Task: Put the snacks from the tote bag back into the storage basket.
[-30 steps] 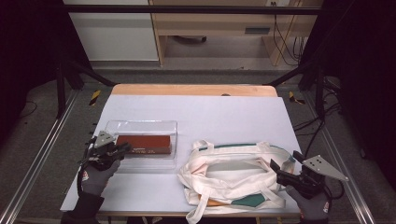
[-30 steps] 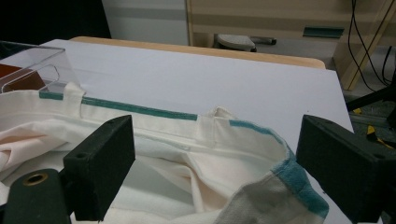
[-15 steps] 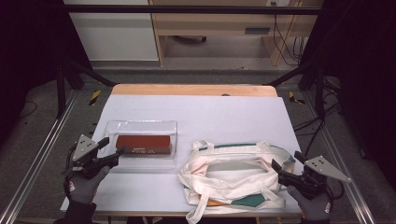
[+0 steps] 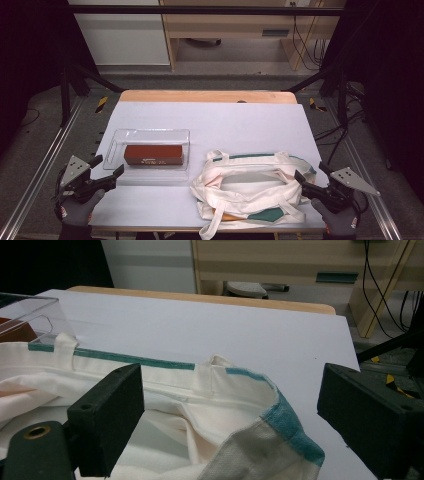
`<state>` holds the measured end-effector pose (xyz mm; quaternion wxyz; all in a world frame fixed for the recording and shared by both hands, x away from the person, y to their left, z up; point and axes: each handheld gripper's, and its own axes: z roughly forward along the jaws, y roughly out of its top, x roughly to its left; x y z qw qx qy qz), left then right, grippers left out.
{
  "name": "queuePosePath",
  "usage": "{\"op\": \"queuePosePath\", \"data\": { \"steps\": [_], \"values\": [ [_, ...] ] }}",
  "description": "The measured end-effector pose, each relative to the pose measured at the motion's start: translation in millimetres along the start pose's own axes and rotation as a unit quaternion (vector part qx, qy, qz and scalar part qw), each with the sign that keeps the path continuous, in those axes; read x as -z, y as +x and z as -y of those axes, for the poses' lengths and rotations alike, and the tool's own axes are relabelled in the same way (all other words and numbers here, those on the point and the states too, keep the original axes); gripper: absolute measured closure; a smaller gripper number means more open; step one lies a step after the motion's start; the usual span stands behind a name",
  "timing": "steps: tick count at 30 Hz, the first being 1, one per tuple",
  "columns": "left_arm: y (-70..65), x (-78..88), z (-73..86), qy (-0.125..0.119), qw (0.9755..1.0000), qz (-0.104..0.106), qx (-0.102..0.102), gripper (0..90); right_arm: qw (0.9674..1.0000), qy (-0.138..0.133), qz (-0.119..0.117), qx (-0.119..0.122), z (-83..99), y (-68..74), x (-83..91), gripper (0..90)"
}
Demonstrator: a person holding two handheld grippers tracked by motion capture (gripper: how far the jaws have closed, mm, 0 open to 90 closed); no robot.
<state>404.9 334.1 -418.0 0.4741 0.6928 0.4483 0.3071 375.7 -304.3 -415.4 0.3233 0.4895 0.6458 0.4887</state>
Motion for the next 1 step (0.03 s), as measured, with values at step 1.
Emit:
{"op": "queuePosePath", "data": {
  "steps": [1],
  "values": [
    [1.1,0.4,1.5,-0.001,1.0000,0.000,0.002,16.0,1.0000,0.000,-0.001,-0.002,0.0,0.2,0.0,12.1]
  ]
}}
